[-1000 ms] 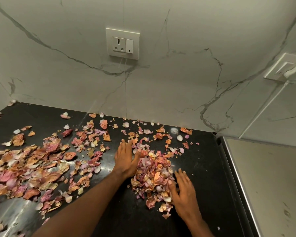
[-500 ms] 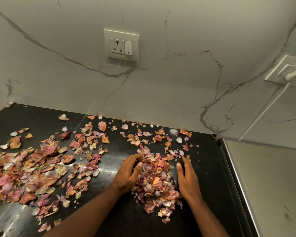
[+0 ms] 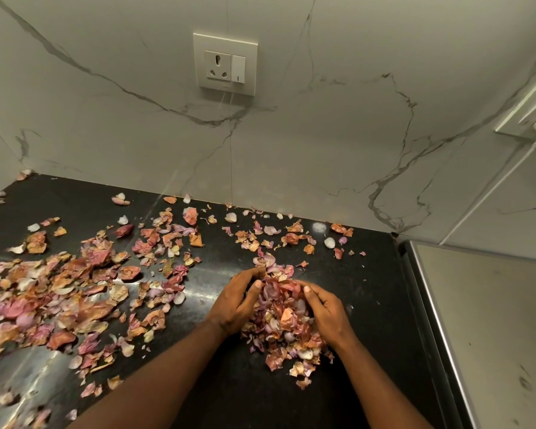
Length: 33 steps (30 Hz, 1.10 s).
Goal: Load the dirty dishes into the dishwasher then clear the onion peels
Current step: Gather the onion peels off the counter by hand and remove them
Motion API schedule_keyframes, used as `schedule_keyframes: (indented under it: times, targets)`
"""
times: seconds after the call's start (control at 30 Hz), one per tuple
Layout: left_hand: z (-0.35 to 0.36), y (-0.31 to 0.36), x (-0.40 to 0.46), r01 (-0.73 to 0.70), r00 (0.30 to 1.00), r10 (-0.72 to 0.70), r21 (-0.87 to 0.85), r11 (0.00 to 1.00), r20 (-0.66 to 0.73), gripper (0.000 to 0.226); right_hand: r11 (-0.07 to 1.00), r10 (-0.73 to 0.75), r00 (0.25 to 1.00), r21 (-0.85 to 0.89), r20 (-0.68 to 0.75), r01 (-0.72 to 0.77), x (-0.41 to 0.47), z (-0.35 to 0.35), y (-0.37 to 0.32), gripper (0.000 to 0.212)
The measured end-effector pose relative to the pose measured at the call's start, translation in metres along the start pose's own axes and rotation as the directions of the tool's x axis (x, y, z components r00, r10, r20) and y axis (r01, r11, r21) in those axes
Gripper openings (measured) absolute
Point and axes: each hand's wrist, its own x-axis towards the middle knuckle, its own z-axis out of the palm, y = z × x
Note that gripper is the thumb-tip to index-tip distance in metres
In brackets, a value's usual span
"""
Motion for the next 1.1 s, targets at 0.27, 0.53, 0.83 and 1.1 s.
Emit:
schedule_keyframes:
  times: [0.27, 0.53, 0.83, 1.1]
  targets:
    - [0.002, 0.004, -0.002, -0.072, 0.997, 0.072, -0.011, 0.997, -0.028, 0.06, 1.0, 0.028, 0.969, 0.003, -0.247, -0.029, 0.017, 0.003, -0.005, 0.037]
    - [0.003, 0.0, 0.002, 0.022, 1.0, -0.022, 0.024, 0.999, 0.018, 0.076, 0.985, 0.019, 0.996, -0.17, 0.084, -0.004, 0.051, 0.015, -0.005, 0.048]
    - [0.008, 0.019, 0.049, 0.122, 0.99, -0.13, 0.143, 0.982, 0.053, 0.086, 0.999, -0.046, 0.998, -0.01, 0.03, 0.046, 0.026, 0.009, -0.016, 0.036]
    - [0.004, 0.012, 0.01, -0.011, 0.982, 0.005, 0.032, 0.999, 0.187, 0.055, 0.996, -0.084, 0.991, -0.032, 0.101, 0.087, -0.002, 0.001, -0.017, 0.029]
